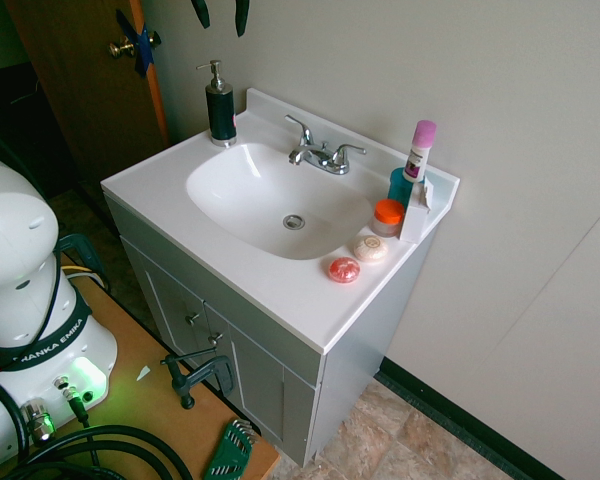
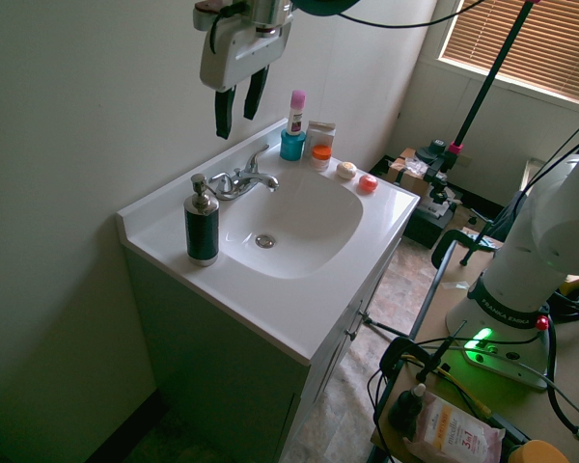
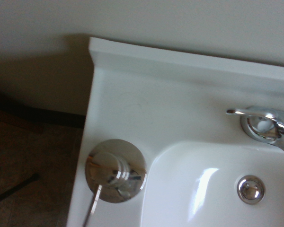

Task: Use the sanitizer

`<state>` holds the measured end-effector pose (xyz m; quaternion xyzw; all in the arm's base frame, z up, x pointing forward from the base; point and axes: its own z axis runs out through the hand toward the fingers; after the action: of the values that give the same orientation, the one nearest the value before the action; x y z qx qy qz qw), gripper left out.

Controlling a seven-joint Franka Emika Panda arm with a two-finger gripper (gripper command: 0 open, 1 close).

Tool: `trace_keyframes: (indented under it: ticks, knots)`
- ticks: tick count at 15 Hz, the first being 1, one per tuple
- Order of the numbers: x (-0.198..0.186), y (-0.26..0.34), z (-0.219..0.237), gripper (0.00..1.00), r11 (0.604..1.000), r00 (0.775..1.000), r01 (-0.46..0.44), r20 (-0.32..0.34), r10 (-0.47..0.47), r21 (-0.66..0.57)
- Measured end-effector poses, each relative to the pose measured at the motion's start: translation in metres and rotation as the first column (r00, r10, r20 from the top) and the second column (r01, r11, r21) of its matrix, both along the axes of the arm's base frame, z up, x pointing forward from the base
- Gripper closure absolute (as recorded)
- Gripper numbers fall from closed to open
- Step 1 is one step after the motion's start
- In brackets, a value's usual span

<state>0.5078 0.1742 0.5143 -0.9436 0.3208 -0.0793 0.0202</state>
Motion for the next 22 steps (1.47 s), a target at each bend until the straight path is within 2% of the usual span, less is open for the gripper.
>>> trace_keyframes:
  ticks: [9, 14, 22]
  knots:
    - [0.015, 0.061, -0.015, 1.0, 0.999, 0.999, -0.031, -0.037, 0.031, -0.014]
    - [0.027, 0.065, -0.047, 1.0, 1.0, 0.996, -0.013, -0.085, 0.011, -0.025]
    - [0.034, 0.062, -0.07, 1.0, 1.0, 0.994, 0.007, -0.112, -0.01, -0.028]
